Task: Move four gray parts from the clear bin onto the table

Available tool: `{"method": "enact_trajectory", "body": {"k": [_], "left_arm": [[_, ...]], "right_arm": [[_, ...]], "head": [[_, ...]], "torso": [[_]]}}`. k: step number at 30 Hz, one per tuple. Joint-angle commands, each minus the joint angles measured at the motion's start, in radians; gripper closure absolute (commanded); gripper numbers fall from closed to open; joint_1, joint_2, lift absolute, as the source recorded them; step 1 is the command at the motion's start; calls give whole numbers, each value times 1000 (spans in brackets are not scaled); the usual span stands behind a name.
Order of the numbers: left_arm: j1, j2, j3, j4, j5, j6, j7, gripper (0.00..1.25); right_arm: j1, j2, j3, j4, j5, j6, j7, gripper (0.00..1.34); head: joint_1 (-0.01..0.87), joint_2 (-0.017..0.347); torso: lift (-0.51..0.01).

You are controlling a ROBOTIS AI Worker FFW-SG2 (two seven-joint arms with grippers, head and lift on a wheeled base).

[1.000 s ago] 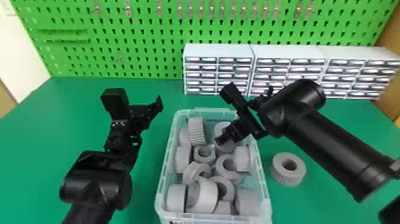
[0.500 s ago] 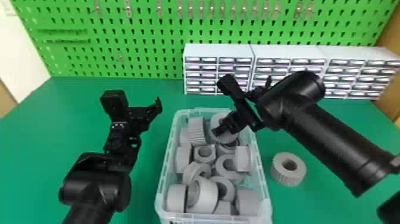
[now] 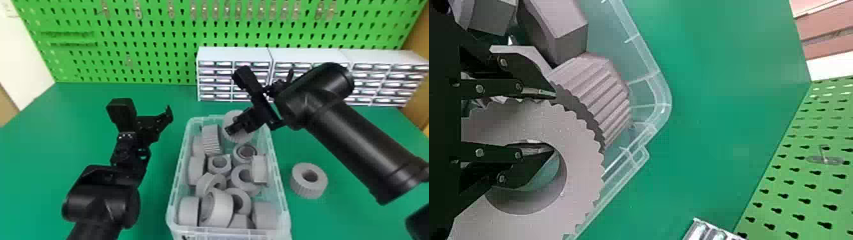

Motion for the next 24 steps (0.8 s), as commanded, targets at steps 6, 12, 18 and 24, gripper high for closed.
{"method": "enact_trajectory", "body": {"k": [6,12,18,24], "left_arm": [[17,0,8,0,0,0,0,93],[19,0,8,0,0,0,-1,93],[28,0,13,0,0,0,-1,93],[40,2,17,-2,0,0,0,93]], "right_arm": [[14,-1,-40,-47,15,30,0,996],[24,-3,-72,-69,43,50,0,996],[34,-6,-123,-87,75,66,1,996],[48,-9,-163,-98,98,83,1,996]], "head": [[693,72],[693,72],[693,72],[693,72]], "torso": [[-52],[-52],[-52],[-52]]}}
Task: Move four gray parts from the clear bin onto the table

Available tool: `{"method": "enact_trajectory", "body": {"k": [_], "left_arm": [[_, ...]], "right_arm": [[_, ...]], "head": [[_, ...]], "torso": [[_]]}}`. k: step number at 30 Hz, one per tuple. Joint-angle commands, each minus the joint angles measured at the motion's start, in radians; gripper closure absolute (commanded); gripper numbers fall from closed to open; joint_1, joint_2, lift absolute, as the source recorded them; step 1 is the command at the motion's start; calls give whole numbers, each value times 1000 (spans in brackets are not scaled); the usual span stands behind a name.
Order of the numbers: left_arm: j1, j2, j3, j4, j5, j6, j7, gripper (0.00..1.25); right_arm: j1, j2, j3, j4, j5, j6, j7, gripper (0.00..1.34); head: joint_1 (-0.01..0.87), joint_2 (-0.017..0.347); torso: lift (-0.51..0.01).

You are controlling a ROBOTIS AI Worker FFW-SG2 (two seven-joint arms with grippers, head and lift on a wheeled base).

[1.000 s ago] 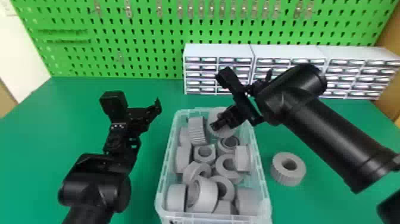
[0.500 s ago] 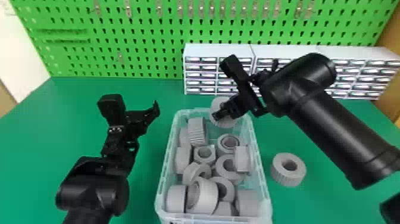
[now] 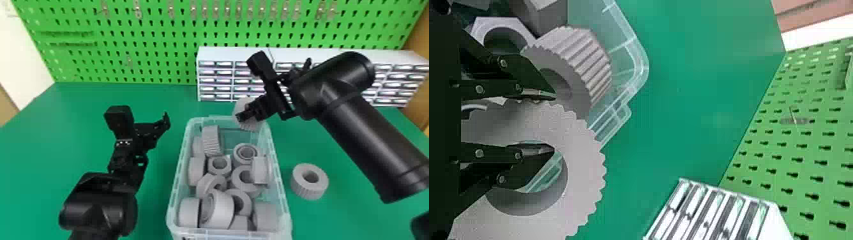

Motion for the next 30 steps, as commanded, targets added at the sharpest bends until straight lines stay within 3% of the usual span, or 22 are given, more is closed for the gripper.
{"method": "enact_trajectory", "body": {"k": [1,16,30], "left_arm": [[7,0,2,0,0,0,0,93],[23,0,18,-14,-11,0,-1,93],[40,0,48,-89,-58,2,0,93]], "right_arm": [[9,-3,-30,-9,18,13,0,996],[35,-12,-117,-23,85,45,0,996],[103,-30,-312,-95,171,104,2,996]], "head": [[693,72],[693,72],[693,72]], "torso": [[-52],[-52],[-52]]}}
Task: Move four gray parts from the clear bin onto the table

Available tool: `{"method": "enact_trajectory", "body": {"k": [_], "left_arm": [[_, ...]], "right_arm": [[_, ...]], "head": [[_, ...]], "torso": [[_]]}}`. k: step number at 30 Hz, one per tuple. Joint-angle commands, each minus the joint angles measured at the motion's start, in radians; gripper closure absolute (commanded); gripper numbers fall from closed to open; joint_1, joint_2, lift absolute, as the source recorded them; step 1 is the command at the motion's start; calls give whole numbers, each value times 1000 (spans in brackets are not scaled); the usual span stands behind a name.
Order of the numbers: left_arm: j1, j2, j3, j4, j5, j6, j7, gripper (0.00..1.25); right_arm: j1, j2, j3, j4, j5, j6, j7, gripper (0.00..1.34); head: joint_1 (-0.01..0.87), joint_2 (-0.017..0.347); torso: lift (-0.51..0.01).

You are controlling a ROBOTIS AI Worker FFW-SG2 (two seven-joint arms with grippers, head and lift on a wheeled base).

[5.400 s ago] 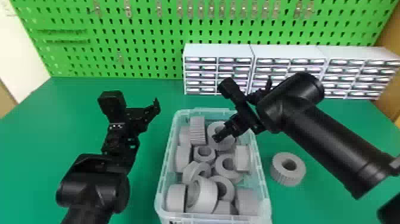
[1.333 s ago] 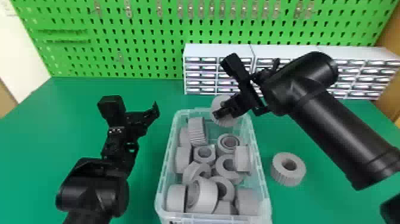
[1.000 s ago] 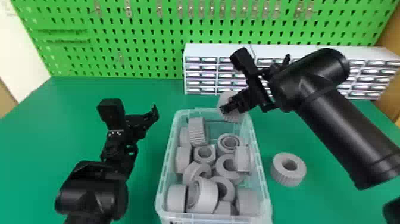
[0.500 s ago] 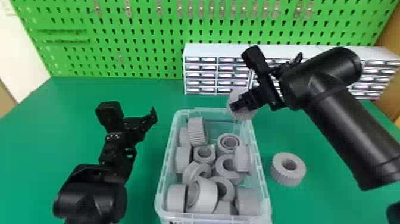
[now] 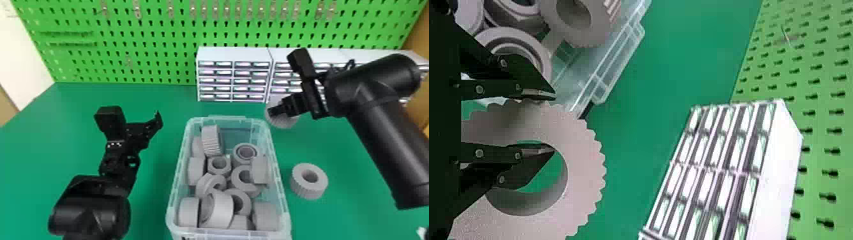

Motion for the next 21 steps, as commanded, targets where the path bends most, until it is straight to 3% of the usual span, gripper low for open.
{"method": "enact_trajectory", "body": {"k": [1,21], "left_arm": [[-2,0,2,-25,-12,1,0,93],[-19,-1,7,-73,-8,2,0,91]], "right_arm": [[26,-7,-68,-36,39,21,0,996],[116,-30,-229,-89,180,78,60,996]], "head": [[693,72],[693,72]], "torso": [[-52],[-52]]}}
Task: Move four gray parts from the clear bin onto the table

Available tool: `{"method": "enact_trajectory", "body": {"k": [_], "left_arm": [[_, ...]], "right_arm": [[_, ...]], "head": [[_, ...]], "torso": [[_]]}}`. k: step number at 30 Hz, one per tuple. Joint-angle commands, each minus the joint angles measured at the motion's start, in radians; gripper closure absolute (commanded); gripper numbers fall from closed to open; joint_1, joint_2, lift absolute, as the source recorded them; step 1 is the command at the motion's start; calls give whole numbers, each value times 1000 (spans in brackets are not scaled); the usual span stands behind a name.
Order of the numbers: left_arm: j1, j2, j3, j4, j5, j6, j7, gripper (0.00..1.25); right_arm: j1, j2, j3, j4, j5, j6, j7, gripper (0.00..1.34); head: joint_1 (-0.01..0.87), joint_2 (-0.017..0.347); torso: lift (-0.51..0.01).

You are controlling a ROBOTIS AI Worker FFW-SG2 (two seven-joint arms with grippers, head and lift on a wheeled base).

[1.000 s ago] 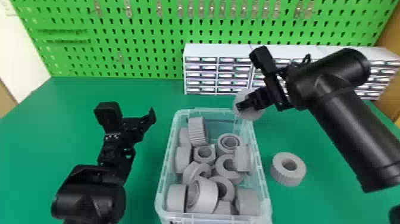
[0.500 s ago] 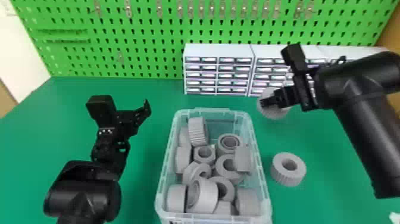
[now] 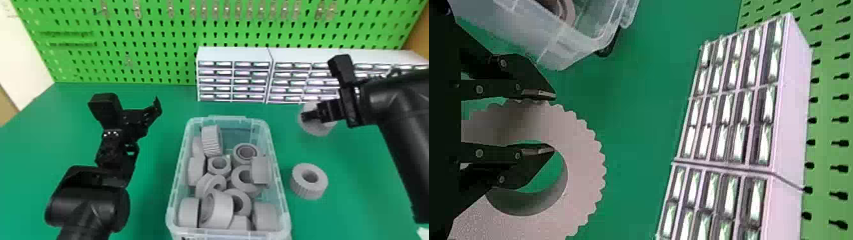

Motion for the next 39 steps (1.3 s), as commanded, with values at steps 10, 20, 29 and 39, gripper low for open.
{"method": "enact_trajectory", "body": {"k": [10,20,29,39], "left_arm": [[-2,0,0,-7,7,3,0,93],[-2,0,2,-7,6,3,0,93],[5,-5,0,-4,6,11,6,91],[11,-5,5,-4,6,11,6,91]], "right_arm": [[63,-6,-59,-24,42,22,9,996],[100,-9,-85,-25,63,26,10,996],[132,-14,-94,-24,97,34,10,996],[167,-19,-134,-11,124,42,10,996]], "head": [[693,72],[693,72],[693,72],[693,72]], "torso": [[-52],[-52],[-52],[-52]]}}
